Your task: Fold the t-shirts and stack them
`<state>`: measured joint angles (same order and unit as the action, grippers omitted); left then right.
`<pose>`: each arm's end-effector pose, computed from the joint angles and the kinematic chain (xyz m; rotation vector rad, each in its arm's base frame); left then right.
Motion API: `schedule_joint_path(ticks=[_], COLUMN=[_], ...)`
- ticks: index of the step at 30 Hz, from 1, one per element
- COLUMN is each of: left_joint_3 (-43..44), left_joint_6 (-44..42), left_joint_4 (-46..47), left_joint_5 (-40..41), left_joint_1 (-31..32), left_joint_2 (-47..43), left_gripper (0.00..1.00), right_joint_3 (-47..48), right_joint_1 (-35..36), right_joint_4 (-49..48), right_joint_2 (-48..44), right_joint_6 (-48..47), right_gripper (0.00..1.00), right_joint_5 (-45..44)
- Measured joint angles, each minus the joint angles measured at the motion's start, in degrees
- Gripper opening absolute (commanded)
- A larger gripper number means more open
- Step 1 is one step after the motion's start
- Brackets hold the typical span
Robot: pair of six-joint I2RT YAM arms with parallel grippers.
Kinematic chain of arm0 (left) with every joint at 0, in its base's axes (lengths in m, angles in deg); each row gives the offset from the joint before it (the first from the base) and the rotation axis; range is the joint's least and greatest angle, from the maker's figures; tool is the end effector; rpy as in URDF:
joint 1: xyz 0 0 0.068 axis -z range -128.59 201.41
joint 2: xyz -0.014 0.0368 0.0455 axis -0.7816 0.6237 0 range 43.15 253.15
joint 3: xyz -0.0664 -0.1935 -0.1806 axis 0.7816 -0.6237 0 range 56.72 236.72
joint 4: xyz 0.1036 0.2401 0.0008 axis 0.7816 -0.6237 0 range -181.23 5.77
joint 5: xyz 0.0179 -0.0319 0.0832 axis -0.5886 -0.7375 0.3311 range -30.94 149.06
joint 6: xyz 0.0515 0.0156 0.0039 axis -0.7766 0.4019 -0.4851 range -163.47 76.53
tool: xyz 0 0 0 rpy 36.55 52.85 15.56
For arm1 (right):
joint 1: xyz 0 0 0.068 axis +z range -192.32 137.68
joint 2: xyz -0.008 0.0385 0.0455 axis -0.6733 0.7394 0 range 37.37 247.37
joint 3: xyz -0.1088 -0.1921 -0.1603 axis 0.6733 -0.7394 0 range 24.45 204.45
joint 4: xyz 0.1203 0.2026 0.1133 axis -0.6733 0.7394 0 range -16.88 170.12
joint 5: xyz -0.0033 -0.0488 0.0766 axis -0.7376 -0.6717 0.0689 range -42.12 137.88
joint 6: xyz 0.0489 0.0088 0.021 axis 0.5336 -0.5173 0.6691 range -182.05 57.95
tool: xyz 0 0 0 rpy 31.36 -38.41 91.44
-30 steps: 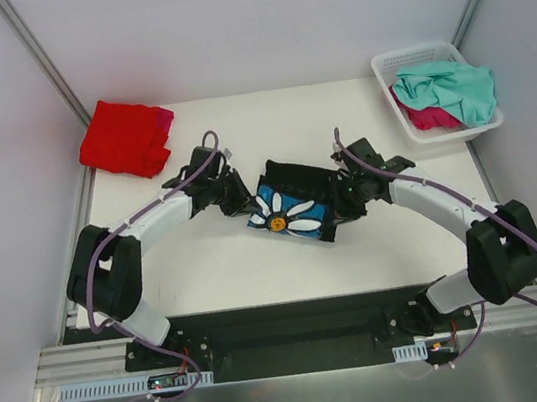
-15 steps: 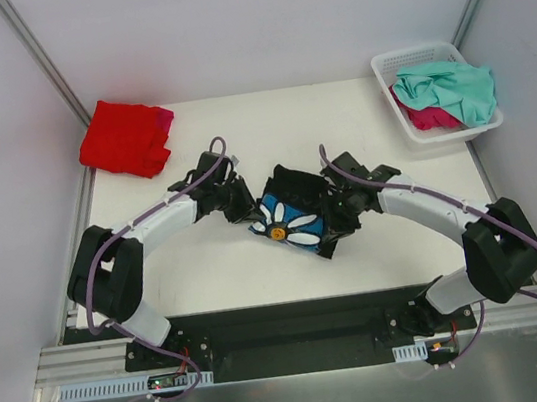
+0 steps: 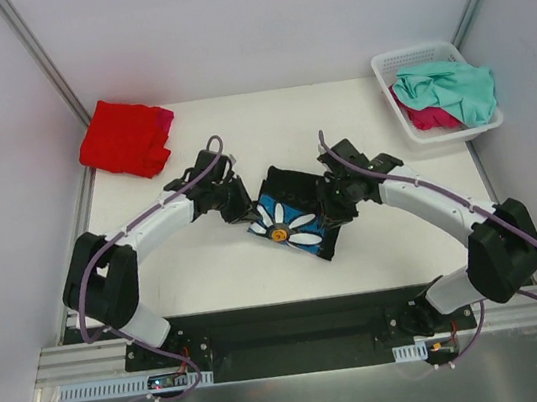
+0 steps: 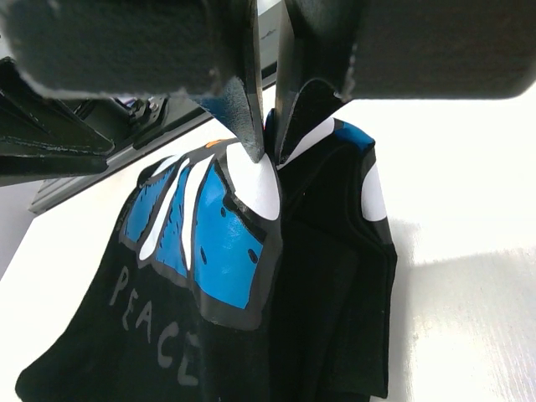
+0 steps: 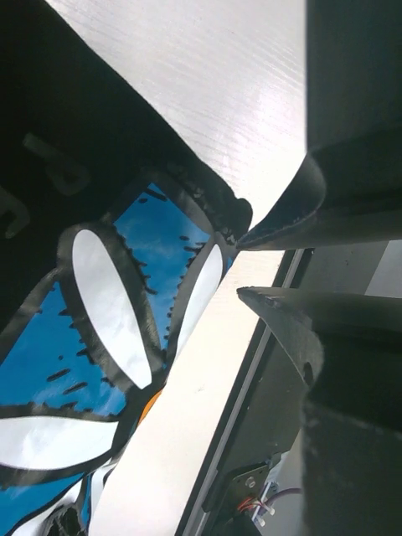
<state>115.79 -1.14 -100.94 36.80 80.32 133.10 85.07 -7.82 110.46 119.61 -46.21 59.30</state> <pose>0.2850 -0.1728 0.2243 -0.1058 2.5850 -0.9955 0.2352 0.1702 0.2473 -0.5081 2.6321 0.5591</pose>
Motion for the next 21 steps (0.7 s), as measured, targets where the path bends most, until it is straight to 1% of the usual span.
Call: schedule_joint_path(ticks=[2, 3, 4, 5, 7, 10, 14, 16, 17, 18, 20, 21], left_joint_3=[-0.3, -0.5, -0.8, -1.0, -1.2, -1.3, -1.2, -1.3, -1.3, -1.3, -1.1, -0.9], left_joint_6=[0.0, 0.0, 0.0, 0.0, -0.7, -1.2, -1.4, -1.4, -1.5, -1.6, -2.4, -2.6], left_joint_4=[0.0, 0.0, 0.0, -0.1, -0.2, -0.6, -0.8, -1.2, -1.6, -1.9, -2.3, -2.7], left_joint_5=[0.0, 0.0, 0.1, 0.2, 0.4, 0.5, 0.1, 0.1, 0.2, 0.2, 0.5, 0.6], left_joint_1=[0.0, 0.0, 0.0, 0.0, 0.0, 0.0, 0.0, 0.0, 0.0, 0.0, 0.0, 0.0], left_joint_2=[-0.3, -0.4, -0.5, -0.5, -0.5, -0.2, 2.0, 3.3, 3.6, 3.6, 3.5, 3.5], left_gripper=[0.07, 0.09, 0.27, 0.3, 0.26, 0.25, 0.27, 0.3, 0.36, 0.45, 0.45, 0.48], right_joint_3=[0.4, 0.4, 0.4, 0.3, -1.5, -5.1, -6.0, -5.9, -5.6, -4.9, -2.1, 0.0], right_joint_1=[0.0, 0.1, 0.1, 0.2, 0.3, 0.3, 0.3, 0.4, 0.5, 0.5, 0.6, 0.6], right_joint_4=[-0.1, -0.1, -0.1, -0.1, -1.1, -1.8, -3.9, -6.7, -7.6, -8.0, -8.3, -8.2], right_joint_2=[0.1, 0.1, 0.1, 0.0, -1.0, -3.2, -2.4, -0.6, 0.8, 2.1, 6.0, 8.0], right_joint_6=[0.0, 0.0, 0.0, 0.0, 0.1, 0.7, 1.7, 2.3, 2.5, 2.6, 2.6, 2.6], right_gripper=[0.25, 0.25, 0.25, 0.25, 0.26, 0.25, 0.24, 0.24, 0.24, 0.24, 0.24, 0.24], right_joint_5=[0.1, 0.1, 0.1, 0.0, 0.0, 0.0, 0.2, 0.4, 0.5, 0.6, 0.9, 1.0])
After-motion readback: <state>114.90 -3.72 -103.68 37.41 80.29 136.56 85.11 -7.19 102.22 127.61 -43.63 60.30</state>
